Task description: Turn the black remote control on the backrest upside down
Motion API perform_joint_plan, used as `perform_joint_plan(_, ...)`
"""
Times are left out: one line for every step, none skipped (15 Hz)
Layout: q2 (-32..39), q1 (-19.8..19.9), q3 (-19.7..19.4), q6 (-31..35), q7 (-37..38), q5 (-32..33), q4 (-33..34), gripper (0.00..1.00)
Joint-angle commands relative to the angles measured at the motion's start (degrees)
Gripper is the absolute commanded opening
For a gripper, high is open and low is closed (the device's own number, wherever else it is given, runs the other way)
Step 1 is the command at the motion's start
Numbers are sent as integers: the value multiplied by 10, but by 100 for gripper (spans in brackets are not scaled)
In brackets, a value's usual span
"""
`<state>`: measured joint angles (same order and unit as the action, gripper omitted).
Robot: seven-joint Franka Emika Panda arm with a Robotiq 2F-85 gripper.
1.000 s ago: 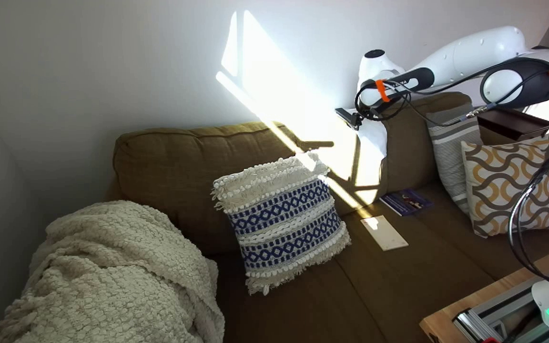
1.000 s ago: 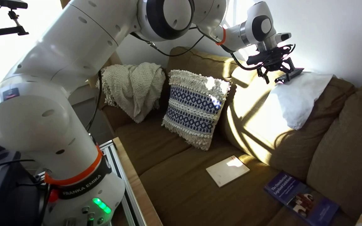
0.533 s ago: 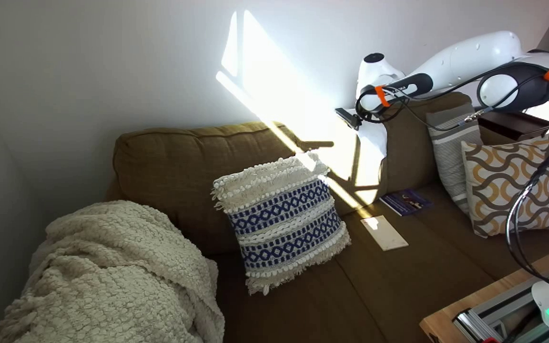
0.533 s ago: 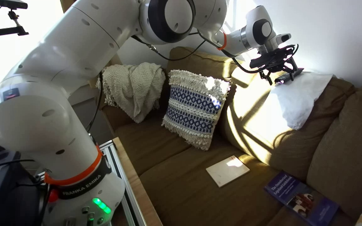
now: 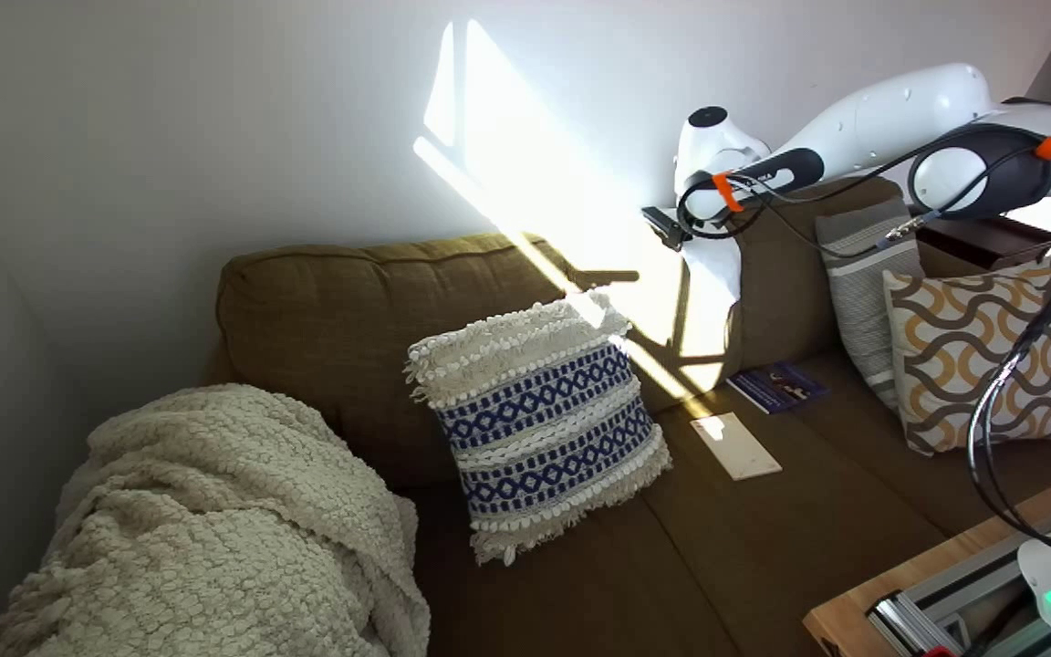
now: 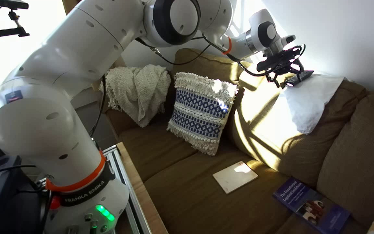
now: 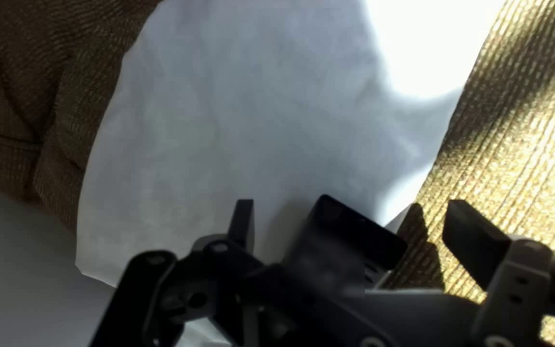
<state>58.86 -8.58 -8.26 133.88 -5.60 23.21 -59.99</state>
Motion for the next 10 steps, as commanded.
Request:
perform_joint_plan(16, -8, -13, 5, 9, 12, 18, 100)
perform_joint_plan(18, -10, -16, 3, 10, 13, 20, 100)
perform_joint_plan(21, -14, -19, -4, 15, 14, 26, 100)
perform_joint_plan(27, -19, -27, -11, 21, 19, 33, 100)
perform_joint_plan(34, -24, -36, -19, 26, 25, 43, 100)
perform_joint_plan(41, -28, -42, -28, 29, 30, 53, 100)
perform_joint_plan(49, -31, -47, -38, 32, 34, 65, 100)
perform_joint_plan(58, -33, -50, -49, 33, 36, 76, 100)
perform_joint_plan(67, -35, -54, -57, 37, 40, 88, 100)
perform_joint_plan(75, -37, -55, -63, 37, 42, 98, 100)
